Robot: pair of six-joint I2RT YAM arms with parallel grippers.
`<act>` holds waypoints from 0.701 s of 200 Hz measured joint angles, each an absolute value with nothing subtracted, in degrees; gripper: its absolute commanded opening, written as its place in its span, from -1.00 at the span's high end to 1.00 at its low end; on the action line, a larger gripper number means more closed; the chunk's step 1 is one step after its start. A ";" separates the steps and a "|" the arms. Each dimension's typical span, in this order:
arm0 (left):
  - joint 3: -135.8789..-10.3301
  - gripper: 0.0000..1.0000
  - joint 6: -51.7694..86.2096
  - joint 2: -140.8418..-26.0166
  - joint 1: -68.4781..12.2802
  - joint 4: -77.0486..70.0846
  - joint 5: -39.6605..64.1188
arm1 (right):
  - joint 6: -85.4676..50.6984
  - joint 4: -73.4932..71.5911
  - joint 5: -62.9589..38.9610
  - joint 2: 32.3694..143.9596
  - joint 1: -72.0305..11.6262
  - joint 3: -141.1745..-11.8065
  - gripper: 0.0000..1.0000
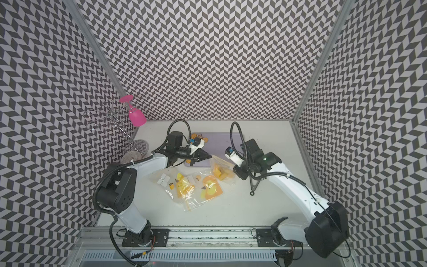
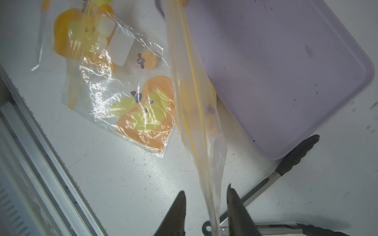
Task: Put the cookies into a resealable bag to prevent moisture
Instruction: Close the ziploc bag at the center of the board.
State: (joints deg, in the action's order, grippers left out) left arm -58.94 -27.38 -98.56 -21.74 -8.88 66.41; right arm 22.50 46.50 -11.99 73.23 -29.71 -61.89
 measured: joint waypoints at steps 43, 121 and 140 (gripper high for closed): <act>-59.07 1.00 -27.59 -98.67 -21.74 -8.71 66.94 | 22.92 46.17 -10.81 74.54 -29.71 -61.91 0.57; -59.18 1.00 -28.10 -98.89 -21.74 -8.38 67.35 | 23.18 45.01 -8.84 76.03 -30.26 -62.74 1.00; -59.18 1.00 -28.53 -98.89 -21.74 -8.21 67.37 | 23.33 44.75 -8.73 76.79 -30.33 -63.77 0.56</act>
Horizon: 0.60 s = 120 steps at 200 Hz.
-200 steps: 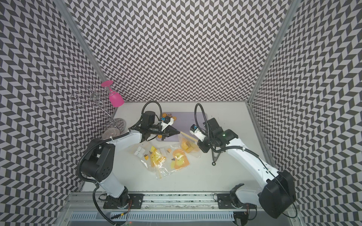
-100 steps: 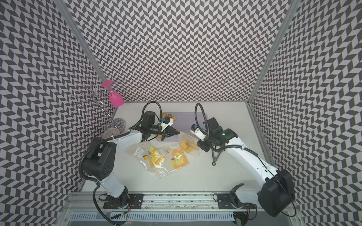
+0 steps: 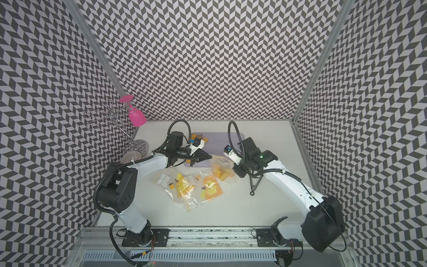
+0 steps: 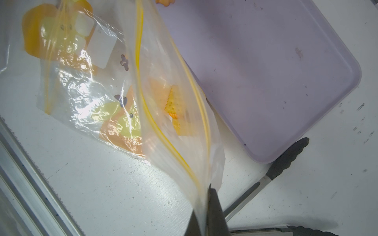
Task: Put the cookies into a resealable bag to prevent moisture
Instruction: Close the ziploc bag at the center of the board.
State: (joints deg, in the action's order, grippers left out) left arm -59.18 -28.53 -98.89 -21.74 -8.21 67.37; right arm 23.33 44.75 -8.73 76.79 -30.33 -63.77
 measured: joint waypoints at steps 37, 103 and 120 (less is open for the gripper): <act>-59.18 1.00 -28.86 -98.89 -21.74 -8.01 67.59 | 24.03 44.18 -8.64 77.87 -30.72 -64.60 0.37; -59.18 1.00 -28.91 -98.89 -21.74 -7.99 67.81 | 24.73 42.96 -8.54 78.52 -31.44 -64.69 1.00; -59.18 1.00 -28.93 -98.91 -21.74 -7.95 67.81 | 24.34 42.74 -8.45 78.54 -31.51 -64.73 0.53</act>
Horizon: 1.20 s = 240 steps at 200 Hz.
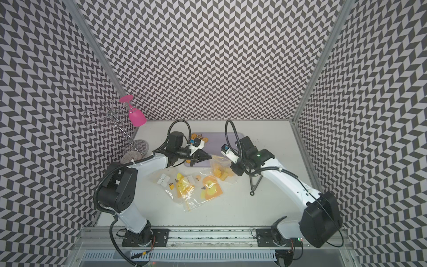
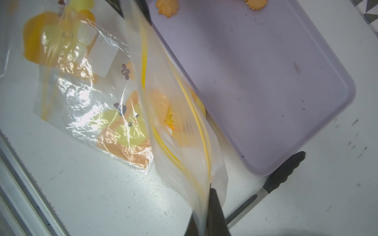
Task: Put the cookies into a resealable bag to prevent moisture
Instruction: Close the ziploc bag at the center of the board.
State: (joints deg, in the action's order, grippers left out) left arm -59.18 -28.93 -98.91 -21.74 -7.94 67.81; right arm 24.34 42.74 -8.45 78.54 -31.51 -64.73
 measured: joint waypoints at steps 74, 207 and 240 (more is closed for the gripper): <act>-59.83 1.00 -29.15 -98.91 -21.74 -7.22 67.83 | 24.67 40.66 -8.62 78.85 -32.27 -65.39 0.99; -60.10 1.00 -30.68 -99.02 -21.71 -5.69 68.73 | 25.80 37.50 -9.87 80.51 -32.99 -65.65 0.55; -60.27 1.00 -31.51 -99.02 -21.74 -4.80 68.90 | 26.24 36.62 -10.28 80.97 -33.15 -65.69 0.90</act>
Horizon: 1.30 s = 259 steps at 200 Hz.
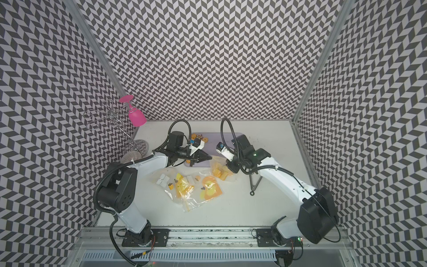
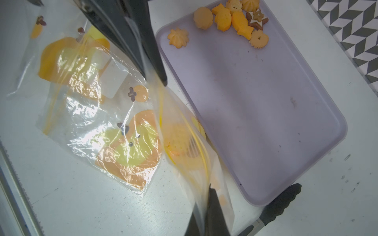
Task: Put the cookies into a resealable bag to prevent moisture
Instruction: Close the ziploc bag at the center of the board.
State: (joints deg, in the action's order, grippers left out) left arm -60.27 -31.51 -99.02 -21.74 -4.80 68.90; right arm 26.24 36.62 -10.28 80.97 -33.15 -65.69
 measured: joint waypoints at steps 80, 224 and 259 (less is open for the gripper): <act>-60.99 1.00 -32.49 -99.42 -21.69 -3.86 69.38 | 27.59 35.07 -11.33 82.48 -33.26 -66.30 1.00; -61.76 1.00 -34.89 -99.83 -21.61 -1.48 70.41 | 29.43 30.74 -14.90 83.24 -33.30 -65.87 0.55; -61.76 1.00 -34.94 -100.14 -21.61 -1.32 70.89 | 30.30 29.50 -16.43 83.44 -33.30 -65.06 0.77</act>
